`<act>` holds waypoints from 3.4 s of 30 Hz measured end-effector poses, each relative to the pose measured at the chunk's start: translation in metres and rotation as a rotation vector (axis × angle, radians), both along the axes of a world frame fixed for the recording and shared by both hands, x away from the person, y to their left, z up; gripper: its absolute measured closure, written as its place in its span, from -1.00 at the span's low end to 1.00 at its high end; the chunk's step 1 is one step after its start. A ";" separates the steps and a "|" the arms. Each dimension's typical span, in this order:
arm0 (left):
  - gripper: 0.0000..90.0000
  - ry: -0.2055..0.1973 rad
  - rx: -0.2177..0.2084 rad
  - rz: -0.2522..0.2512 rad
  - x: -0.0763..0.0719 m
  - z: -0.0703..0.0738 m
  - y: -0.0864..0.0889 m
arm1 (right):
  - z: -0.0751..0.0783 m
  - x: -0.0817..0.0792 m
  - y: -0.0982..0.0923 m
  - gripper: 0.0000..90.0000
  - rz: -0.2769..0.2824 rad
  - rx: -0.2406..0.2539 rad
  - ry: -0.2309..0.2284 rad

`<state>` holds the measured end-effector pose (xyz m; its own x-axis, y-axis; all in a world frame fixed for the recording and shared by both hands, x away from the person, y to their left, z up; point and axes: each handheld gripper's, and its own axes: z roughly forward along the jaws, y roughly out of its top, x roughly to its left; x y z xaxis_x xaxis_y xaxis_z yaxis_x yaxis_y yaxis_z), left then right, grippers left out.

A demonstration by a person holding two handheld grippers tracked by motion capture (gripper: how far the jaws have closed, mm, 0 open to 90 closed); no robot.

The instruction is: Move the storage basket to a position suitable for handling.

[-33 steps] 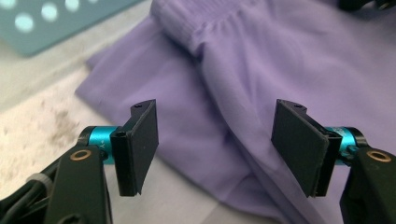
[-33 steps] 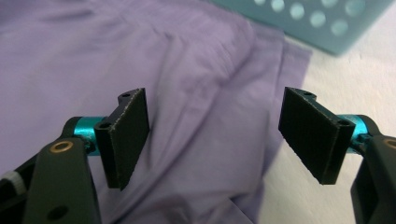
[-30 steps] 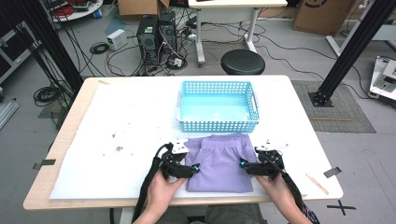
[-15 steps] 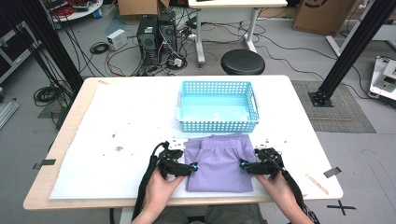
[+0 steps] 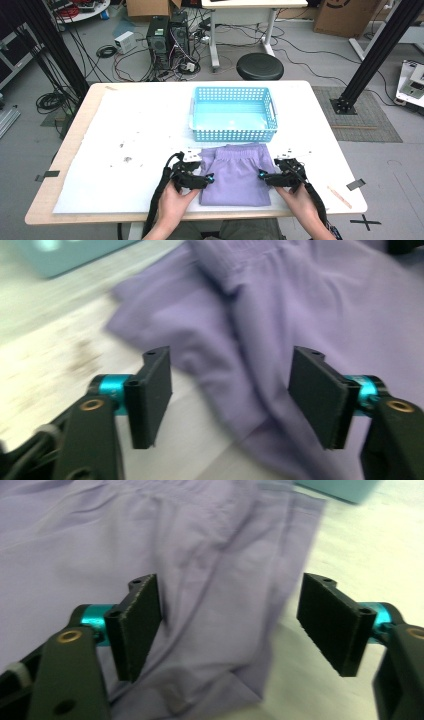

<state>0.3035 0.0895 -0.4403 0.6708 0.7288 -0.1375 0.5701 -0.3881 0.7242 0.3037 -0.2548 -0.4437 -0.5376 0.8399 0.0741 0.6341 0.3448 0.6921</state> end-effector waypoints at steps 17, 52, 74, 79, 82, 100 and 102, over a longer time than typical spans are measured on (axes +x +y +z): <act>-0.27 0.039 -0.070 -0.010 0.004 -0.005 -0.023 | -0.002 0.000 0.014 -0.37 0.007 0.049 0.053; 0.89 -0.087 -0.104 -0.117 -0.003 0.023 -0.028 | 0.026 -0.016 0.015 0.88 0.116 0.093 -0.111; 0.89 -0.203 -0.139 -0.116 0.017 0.086 -0.008 | 0.083 0.000 0.025 0.88 0.142 0.160 -0.239; 0.89 -0.228 -0.133 -0.112 0.033 0.100 -0.008 | 0.097 0.014 0.025 0.88 0.130 0.161 -0.255; 0.89 -0.240 -0.117 -0.107 0.044 0.107 -0.009 | 0.105 0.023 0.026 0.88 0.124 0.156 -0.272; 0.89 -0.281 -0.119 -0.073 0.105 0.129 -0.020 | 0.124 0.093 0.025 0.87 0.063 0.145 -0.279; 0.89 -0.279 -0.107 -0.077 0.106 0.127 -0.021 | 0.124 0.095 0.024 0.87 0.063 0.146 -0.276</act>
<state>0.4094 0.0687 -0.3129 0.7464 0.6654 -0.0134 0.3151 -0.3356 0.8877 0.3985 -0.2307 -0.3193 -0.6045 0.7958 0.0361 0.3963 0.2612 0.8802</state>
